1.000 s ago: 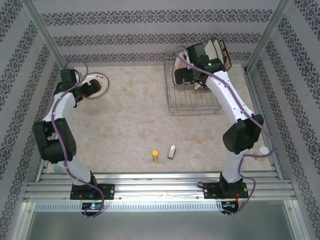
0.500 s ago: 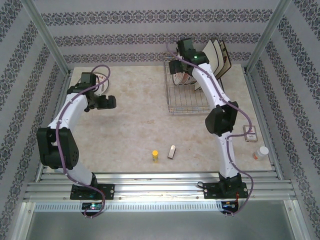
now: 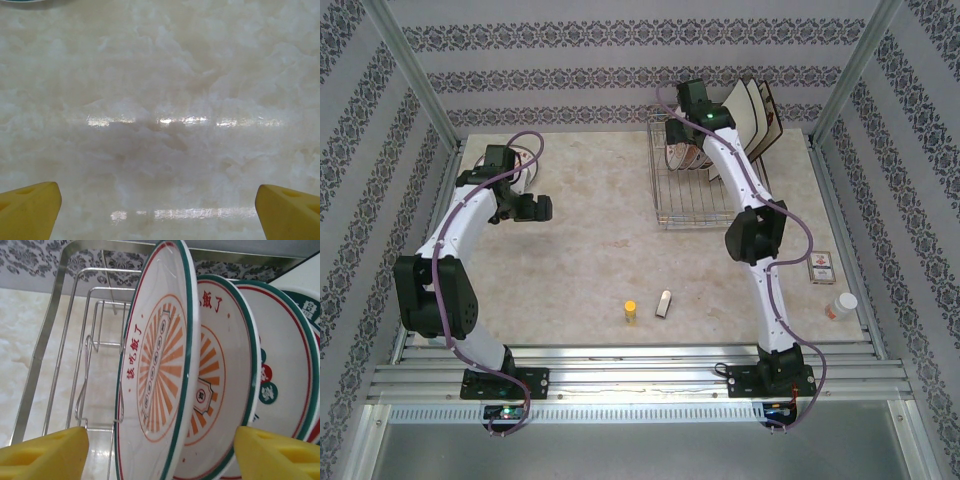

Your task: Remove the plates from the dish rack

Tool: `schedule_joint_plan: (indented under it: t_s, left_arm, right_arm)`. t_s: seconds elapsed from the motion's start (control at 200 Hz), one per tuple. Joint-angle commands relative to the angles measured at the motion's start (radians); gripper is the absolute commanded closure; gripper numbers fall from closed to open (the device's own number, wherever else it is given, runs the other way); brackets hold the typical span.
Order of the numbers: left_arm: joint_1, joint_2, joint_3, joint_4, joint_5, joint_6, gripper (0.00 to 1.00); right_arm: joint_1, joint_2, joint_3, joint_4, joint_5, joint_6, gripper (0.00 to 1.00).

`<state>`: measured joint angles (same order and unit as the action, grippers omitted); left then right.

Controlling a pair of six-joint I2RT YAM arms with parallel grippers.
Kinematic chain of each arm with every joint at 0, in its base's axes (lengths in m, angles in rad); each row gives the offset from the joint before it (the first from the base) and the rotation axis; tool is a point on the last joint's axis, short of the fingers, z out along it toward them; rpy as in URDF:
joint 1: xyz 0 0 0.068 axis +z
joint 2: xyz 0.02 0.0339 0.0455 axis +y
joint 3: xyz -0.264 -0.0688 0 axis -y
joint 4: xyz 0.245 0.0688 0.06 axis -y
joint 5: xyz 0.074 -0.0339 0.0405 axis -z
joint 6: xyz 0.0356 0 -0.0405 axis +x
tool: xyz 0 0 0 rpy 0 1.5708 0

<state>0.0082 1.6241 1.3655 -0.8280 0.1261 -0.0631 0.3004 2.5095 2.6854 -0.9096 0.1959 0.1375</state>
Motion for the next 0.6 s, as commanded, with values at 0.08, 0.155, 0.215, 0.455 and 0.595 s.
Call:
schedule_joint_plan:
  t_s: [0.08, 0.155, 0.215, 0.455, 0.595]
  left_arm:
    - [-0.004, -0.009, 0.023, -0.053, -0.016, 0.017, 0.0]
    - [-0.003, -0.009, 0.025, -0.054, -0.02, 0.019, 0.0]
    - [-0.003, -0.009, 0.026, -0.055, -0.02, 0.019, 0.0]
    - [-0.004, -0.012, 0.019, -0.051, -0.027, 0.017, 0.0]
    - [-0.005, -0.013, 0.016, -0.047, -0.034, 0.016, 0.0]
  right_arm:
    - [0.001, 0.067, 0.074, 0.049, -0.033, 0.025, 0.33]
    - [0.002, 0.081, 0.086, 0.059, -0.03, 0.03, 0.38]
    - [0.004, 0.09, 0.091, 0.066, -0.024, 0.034, 0.41]
    - [0.012, 0.093, 0.1, 0.083, 0.007, 0.048, 0.76]
    - [0.014, 0.082, 0.102, 0.077, 0.013, 0.05, 0.94]
